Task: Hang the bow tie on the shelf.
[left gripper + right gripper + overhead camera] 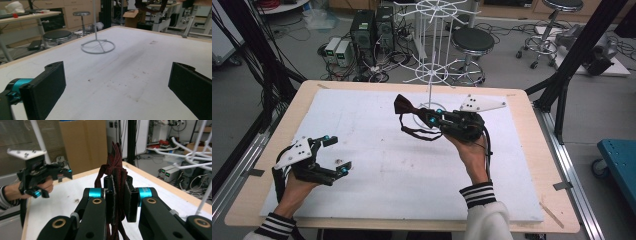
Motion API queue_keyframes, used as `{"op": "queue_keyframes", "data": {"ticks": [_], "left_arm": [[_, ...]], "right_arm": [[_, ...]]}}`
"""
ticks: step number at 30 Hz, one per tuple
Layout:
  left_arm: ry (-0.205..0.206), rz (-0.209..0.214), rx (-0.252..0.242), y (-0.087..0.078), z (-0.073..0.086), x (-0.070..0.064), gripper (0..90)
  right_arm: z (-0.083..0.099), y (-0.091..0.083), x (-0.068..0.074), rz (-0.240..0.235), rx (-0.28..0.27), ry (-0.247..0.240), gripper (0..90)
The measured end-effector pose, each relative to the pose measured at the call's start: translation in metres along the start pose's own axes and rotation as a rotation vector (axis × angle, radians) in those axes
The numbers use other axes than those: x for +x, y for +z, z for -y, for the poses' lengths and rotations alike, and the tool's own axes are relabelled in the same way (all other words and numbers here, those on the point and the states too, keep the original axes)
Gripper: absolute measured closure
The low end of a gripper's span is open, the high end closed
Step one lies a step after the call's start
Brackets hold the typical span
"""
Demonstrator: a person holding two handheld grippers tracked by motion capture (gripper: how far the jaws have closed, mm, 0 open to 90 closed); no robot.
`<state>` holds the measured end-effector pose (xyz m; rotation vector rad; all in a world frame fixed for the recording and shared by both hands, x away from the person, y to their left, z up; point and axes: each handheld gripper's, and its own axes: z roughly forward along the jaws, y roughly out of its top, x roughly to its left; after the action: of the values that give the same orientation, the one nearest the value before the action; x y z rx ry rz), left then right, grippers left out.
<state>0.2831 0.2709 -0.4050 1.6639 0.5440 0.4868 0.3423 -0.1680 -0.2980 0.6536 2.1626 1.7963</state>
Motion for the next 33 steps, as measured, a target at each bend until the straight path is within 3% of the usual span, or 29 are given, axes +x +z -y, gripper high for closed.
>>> {"op": "queue_keyframes", "data": {"ticks": [11, 19, 33], "left_arm": [[-0.021, -0.057, -0.041, -0.016, 0.022, 0.001, 1.7], [-0.026, -0.069, -0.061, -0.021, 0.028, 0.002, 1.7], [-0.033, -0.075, -0.096, -0.023, 0.034, 0.001, 1.7]], "right_arm": [[-0.010, -0.001, -0.011, 0.111, -0.061, -0.015, 82.8], [-0.009, 0.000, -0.018, 0.187, -0.083, -0.010, 82.8], [-0.016, 0.002, -0.028, 0.258, -0.137, -0.001, 82.8]]}}
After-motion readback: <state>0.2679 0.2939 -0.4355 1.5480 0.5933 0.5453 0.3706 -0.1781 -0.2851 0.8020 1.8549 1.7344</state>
